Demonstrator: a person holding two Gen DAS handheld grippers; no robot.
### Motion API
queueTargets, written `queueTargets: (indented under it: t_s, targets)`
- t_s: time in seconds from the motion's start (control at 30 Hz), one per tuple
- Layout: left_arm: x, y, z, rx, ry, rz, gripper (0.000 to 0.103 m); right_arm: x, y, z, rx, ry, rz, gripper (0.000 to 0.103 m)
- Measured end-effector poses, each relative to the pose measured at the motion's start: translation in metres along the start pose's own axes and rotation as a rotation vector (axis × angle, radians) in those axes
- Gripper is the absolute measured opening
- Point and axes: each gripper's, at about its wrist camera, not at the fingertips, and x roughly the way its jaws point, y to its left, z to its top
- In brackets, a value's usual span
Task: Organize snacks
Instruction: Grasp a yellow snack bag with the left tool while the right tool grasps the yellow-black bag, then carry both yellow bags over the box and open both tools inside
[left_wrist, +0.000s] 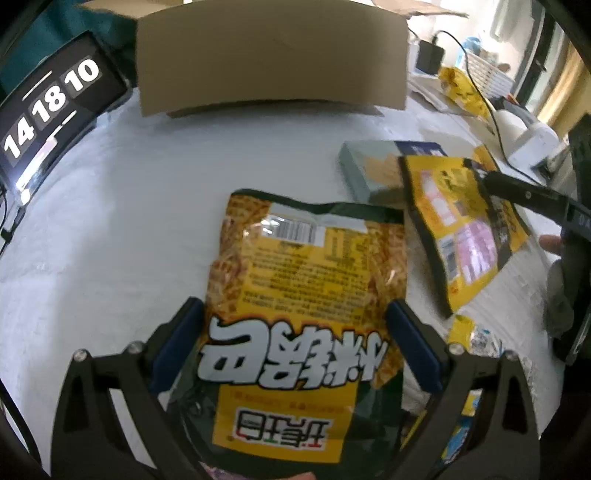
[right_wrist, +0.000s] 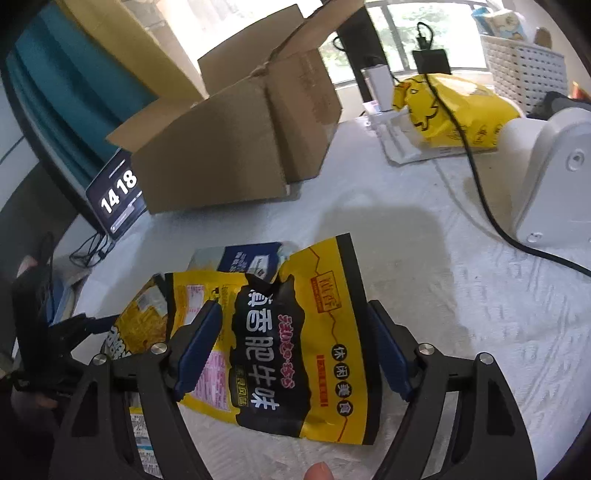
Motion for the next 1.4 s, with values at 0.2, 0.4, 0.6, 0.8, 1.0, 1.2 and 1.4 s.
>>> queueTargets:
  t_s: [0.2,0.4,0.6,0.8,1.0,1.2,1.4]
  targets:
    - [0.003,-0.006,-0.001,0.086,-0.031,-0.003,0.1,0.01,0.02,-0.003,-0.097,0.055,-0.036,0.088]
    - [0.002,-0.008,-0.002,0.113,-0.037,-0.013,0.098,0.023,0.044,-0.008,-0.214,0.091,-0.178,0.089]
    - [-0.006,-0.018,-0.007,0.175,-0.079,-0.033,0.08,0.027,0.047,-0.012,-0.266,0.103,-0.235,0.084]
    - [-0.01,-0.026,-0.011,0.218,-0.097,-0.083,0.06,0.026,0.066,-0.023,-0.296,0.078,-0.254,0.052]
    - [-0.019,-0.024,-0.014,0.217,-0.102,-0.151,0.053,0.016,0.063,-0.026,-0.207,0.046,-0.218,0.048]
    - [-0.036,-0.006,-0.016,0.185,-0.144,-0.184,0.052,-0.011,0.057,-0.024,-0.125,-0.001,-0.205,0.033]
    - [-0.063,0.017,-0.005,0.151,-0.22,-0.2,0.051,-0.033,0.069,-0.009,-0.126,-0.062,-0.233,0.028]
